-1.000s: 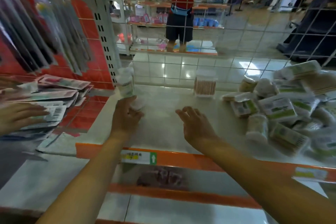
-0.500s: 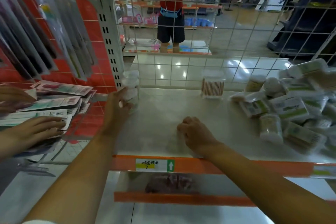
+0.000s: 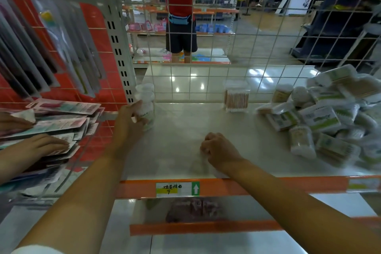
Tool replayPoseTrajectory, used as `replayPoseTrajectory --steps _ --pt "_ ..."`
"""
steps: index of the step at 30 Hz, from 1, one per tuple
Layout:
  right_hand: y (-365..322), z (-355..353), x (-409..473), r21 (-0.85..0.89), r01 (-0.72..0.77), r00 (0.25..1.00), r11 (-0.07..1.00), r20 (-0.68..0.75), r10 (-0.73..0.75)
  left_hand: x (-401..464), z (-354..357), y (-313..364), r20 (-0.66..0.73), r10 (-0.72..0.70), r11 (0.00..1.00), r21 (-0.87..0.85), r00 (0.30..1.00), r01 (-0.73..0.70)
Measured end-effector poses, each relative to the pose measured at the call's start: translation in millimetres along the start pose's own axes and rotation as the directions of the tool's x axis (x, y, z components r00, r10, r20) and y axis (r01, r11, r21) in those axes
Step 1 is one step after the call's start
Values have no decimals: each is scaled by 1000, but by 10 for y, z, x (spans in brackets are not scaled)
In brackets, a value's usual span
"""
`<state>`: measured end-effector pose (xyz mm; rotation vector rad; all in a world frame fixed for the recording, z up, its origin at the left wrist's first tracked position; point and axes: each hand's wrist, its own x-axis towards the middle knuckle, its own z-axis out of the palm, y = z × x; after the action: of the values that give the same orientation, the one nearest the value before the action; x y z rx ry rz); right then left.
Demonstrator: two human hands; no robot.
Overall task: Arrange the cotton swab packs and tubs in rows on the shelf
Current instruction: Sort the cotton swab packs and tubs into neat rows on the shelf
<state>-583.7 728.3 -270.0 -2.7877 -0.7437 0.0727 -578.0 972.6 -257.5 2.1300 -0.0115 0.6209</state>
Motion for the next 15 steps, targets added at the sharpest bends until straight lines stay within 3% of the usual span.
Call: replayPoseTrajectory --steps 2,3,6,11,15 --pt "-5 -2 -8 -7 -6 1000 1000 2 6 -9 7 -9 50 -57 997 50 997 54" --pt "-7 -5 -14 -9 -8 1000 1000 4 8 1 2 39 -14 -66 997 42 998 67" --pt "-11 -14 -25 -2 -15 1000 1000 12 15 29 -23 -18 -4 -94 986 142 996 93" --pt "-10 -6 -14 -13 -13 1000 1000 20 13 55 -40 86 -35 -23 971 237 999 31" --pt "-2 4 -6 -20 -1 1000 1000 14 2 129 -54 55 -30 -125 940 316 992 128"
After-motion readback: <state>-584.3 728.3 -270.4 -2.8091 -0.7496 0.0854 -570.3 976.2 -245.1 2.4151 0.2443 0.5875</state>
